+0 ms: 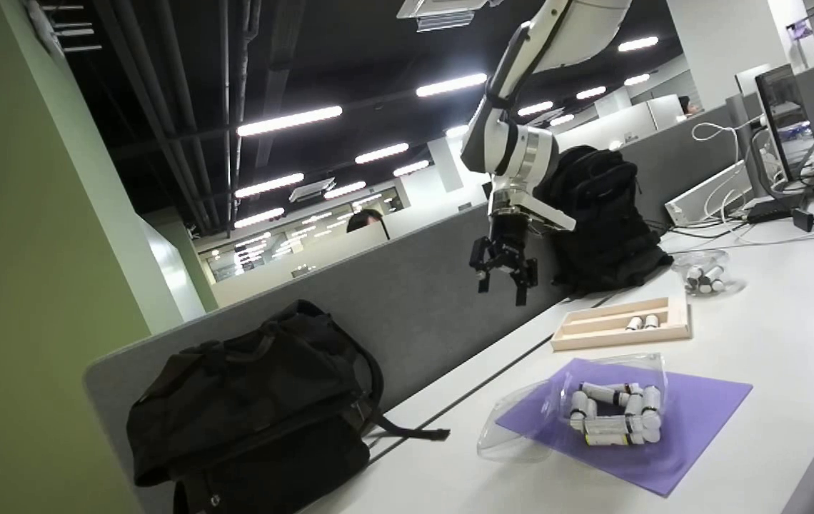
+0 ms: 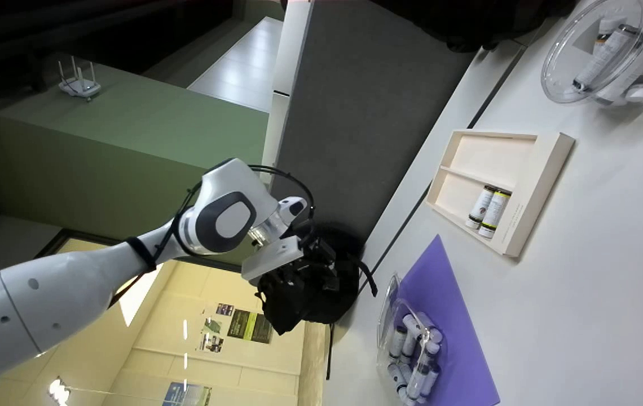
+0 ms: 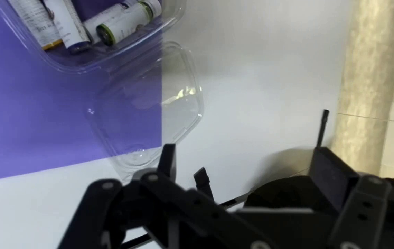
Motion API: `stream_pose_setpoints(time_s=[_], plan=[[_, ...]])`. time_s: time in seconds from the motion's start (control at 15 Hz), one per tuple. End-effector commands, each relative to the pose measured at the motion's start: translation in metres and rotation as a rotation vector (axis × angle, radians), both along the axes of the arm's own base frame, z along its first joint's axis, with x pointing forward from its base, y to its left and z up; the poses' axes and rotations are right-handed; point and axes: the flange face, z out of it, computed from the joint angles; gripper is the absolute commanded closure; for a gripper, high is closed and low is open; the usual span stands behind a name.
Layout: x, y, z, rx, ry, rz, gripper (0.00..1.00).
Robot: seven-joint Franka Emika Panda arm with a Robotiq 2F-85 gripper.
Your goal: Open the box
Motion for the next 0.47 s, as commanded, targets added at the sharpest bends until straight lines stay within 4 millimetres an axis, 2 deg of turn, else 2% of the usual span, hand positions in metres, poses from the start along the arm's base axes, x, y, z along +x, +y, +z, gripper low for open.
stream_pose_setpoints(time_s=[0.0,0.13,0.2,0.4], plan=[[-0.029,0.012,0.036,-0.195,-0.003,-0.023,0.00],[-0.039,0.015,0.046,-0.306,-0.008,-0.028,0.00],[-0.022,0.014,0.034,-0.224,-0.013,0.011,0.00],[-0.032,0.018,0.044,-0.280,-0.017,0.003,0.00]])
